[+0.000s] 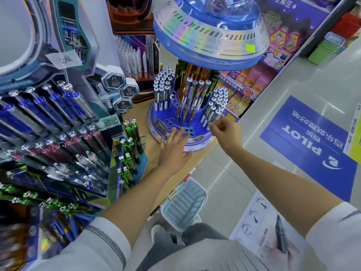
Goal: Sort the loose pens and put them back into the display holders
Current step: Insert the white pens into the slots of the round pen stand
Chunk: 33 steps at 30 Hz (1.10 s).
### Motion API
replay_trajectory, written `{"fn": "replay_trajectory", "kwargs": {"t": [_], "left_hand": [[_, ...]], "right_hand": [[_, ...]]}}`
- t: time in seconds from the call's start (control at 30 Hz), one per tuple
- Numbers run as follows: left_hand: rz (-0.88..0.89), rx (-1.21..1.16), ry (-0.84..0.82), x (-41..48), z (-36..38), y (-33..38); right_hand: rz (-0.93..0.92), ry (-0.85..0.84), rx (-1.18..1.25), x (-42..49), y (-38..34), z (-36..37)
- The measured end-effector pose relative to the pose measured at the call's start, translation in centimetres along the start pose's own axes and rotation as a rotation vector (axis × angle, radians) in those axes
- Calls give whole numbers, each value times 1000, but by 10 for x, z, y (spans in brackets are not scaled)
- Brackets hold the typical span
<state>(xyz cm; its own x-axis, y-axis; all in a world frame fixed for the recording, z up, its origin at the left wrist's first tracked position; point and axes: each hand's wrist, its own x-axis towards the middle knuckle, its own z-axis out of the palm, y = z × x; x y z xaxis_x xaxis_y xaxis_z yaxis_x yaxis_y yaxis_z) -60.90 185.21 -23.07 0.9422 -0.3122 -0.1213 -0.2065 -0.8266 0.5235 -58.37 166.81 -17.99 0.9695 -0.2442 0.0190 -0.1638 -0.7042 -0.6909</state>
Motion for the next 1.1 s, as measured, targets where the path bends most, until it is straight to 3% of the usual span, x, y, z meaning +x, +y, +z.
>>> {"fn": "replay_trajectory", "kwargs": {"t": [0.13,0.27,0.4,0.73,0.8,0.87,0.93,1.1], "left_hand": [[5,60,6,0,0,7],[20,174,95,-5,2,13],[-44,266,78,-12,11,18],[-98,236,97,-8,36,60],[-69,186,152,-10,34,66],[-50,187,327,-12,35,73],[-155,227,445,-12,35,75],[-321,286,292,-8,40,69]], "right_hand": [[-290,-155,-25,-16,4,12],[-461,-336,-218,-10,26,29],[-512,-342,-298,-4,38,27],[-568,-453,-311,30,56,-1],[-586,-461,-328,37,56,-4],[-632,-444,-328,40,56,-6],[-693,-429,-303,39,58,-6],[-727,-502,-458,35,67,-4]]}}
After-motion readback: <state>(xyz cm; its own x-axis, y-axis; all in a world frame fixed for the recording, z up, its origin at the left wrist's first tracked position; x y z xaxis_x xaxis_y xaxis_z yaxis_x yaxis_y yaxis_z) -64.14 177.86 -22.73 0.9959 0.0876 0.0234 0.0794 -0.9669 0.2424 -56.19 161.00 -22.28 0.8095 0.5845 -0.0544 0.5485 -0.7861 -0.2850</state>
